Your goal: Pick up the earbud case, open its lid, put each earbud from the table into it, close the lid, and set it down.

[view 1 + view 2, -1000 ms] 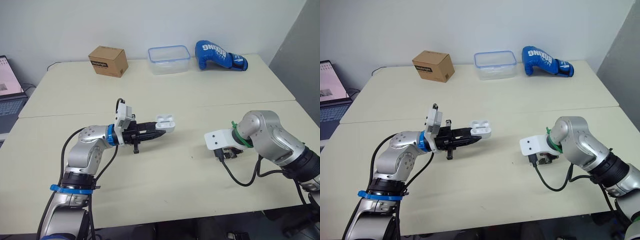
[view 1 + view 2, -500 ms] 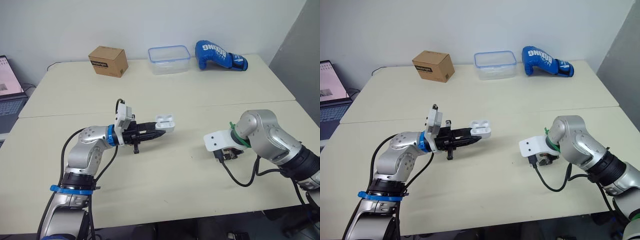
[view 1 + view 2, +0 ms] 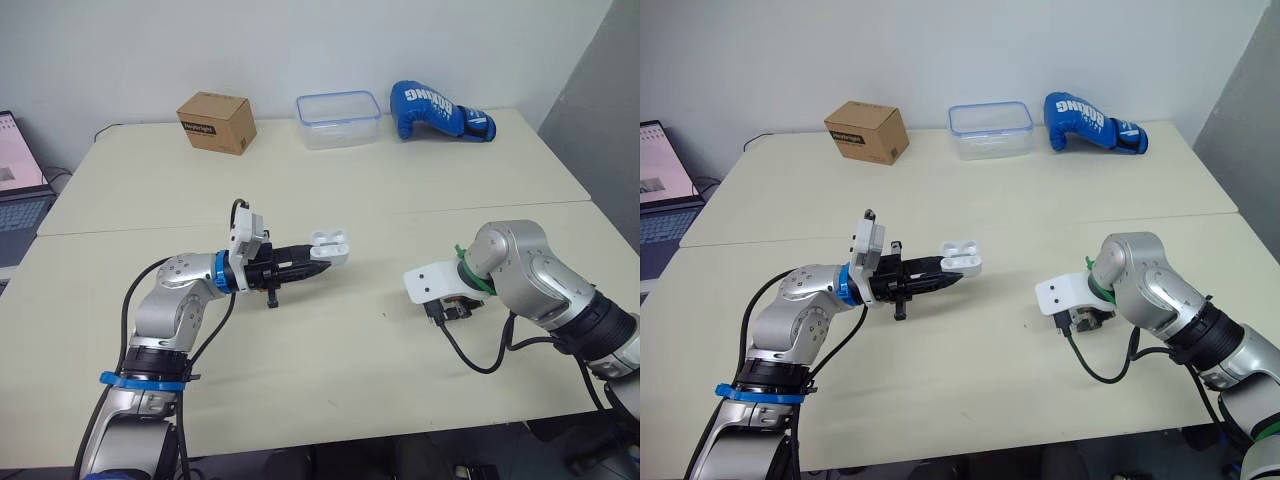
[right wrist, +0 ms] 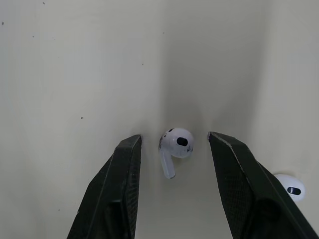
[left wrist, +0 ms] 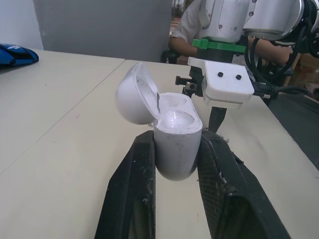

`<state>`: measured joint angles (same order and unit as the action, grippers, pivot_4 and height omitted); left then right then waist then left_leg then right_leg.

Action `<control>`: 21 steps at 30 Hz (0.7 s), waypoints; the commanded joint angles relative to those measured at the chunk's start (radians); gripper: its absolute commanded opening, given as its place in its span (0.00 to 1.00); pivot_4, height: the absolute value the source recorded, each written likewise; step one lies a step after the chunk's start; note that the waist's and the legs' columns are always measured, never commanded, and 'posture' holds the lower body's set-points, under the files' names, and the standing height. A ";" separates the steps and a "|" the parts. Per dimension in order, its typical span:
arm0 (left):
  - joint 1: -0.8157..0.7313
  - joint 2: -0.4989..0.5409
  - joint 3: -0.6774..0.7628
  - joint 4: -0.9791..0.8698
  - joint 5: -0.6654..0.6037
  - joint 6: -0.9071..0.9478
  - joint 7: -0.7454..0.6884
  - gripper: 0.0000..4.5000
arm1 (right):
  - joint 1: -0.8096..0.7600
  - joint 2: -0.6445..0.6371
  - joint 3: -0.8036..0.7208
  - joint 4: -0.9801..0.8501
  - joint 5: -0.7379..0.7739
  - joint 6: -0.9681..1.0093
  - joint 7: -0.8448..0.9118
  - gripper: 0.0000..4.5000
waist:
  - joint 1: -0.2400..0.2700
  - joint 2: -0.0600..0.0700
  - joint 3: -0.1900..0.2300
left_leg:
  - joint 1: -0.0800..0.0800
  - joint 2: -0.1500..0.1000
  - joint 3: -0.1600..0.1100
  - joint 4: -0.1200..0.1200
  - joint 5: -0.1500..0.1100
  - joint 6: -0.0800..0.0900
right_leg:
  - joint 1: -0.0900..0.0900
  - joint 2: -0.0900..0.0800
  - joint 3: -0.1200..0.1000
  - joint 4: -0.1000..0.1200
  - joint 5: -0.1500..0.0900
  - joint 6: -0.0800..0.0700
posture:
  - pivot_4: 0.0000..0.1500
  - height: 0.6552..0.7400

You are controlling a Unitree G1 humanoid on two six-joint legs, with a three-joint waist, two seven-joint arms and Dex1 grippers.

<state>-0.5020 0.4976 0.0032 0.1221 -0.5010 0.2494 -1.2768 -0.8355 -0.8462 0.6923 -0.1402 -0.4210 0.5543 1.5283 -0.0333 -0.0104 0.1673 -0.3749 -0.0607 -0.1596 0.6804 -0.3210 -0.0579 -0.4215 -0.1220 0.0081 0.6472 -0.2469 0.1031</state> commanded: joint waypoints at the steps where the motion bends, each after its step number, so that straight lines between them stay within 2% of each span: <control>1: 0.003 0.006 0.006 -0.042 -0.004 -0.019 0.001 0.18 | -0.004 -0.010 -0.002 -0.017 -0.012 -0.001 0.046 0.48 | 0.000 0.000 0.000 | 0.000 0.000 0.000 0.000 0.000 0.000 | 0.000 0.000 0.000 0.000 0.000 0.000 | 1.00 0.89; 2: 0.003 0.006 0.006 -0.042 -0.004 -0.019 0.001 0.18 | -0.002 -0.011 -0.002 -0.020 -0.012 0.002 0.048 0.48 | 0.000 0.000 0.000 | 0.000 0.000 0.000 0.000 0.000 0.000 | 0.000 0.000 0.000 0.000 0.000 0.000 | 1.00 0.89; 4: 0.003 0.006 0.005 -0.042 -0.003 -0.020 0.001 0.18 | 0.001 -0.012 -0.002 -0.027 -0.011 0.007 0.051 0.41 | 0.000 0.000 0.000 | 0.000 0.000 0.000 0.000 0.000 0.000 | 0.000 0.000 0.000 0.000 0.000 0.000 | 1.00 0.89; 8: 0.002 0.005 0.005 -0.041 -0.003 -0.019 0.001 0.18 | 0.002 -0.011 -0.001 -0.031 -0.013 0.013 0.052 0.13 | 0.000 0.000 0.000 | 0.000 0.000 0.000 0.000 0.000 0.000 | 0.000 0.000 0.000 0.000 0.000 0.000 | 1.00 0.89; 9: 0.002 0.005 0.004 -0.041 -0.002 -0.019 0.001 0.18 | 0.003 -0.011 -0.001 -0.032 -0.013 0.013 0.053 0.09 | 0.000 0.000 0.000 | 0.000 0.000 0.000 0.000 0.000 0.000 | 0.000 0.000 0.000 0.000 0.000 0.000 | 1.00 0.89; 17: 0.005 0.004 0.006 -0.039 -0.002 -0.022 0.002 0.18 | 0.006 -0.016 0.000 -0.041 -0.015 0.021 0.054 0.09 | 0.000 0.000 0.000 | 0.000 0.000 0.000 0.000 0.000 0.000 | 0.000 0.000 0.000 0.000 0.000 0.000 | 1.00 0.89; 21: 0.002 -0.004 0.009 -0.026 0.000 -0.033 0.006 0.18 | 0.011 -0.021 -0.063 -0.086 0.024 0.082 0.035 0.09 | 0.000 0.000 0.000 | 0.000 0.000 0.000 0.000 0.000 0.000 | 0.000 0.000 0.000 0.000 0.000 0.000 | 1.00 0.89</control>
<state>-0.4936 0.4968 0.0032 0.1224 -0.4978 0.2398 -1.2755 -0.8211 -0.8534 0.6816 -0.1781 -0.4130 0.6074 1.5339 -0.0332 -0.0104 0.1673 -0.3750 -0.0607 -0.1597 0.6804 -0.3210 -0.0579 -0.4215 -0.1220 0.0081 0.6473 -0.2469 0.1031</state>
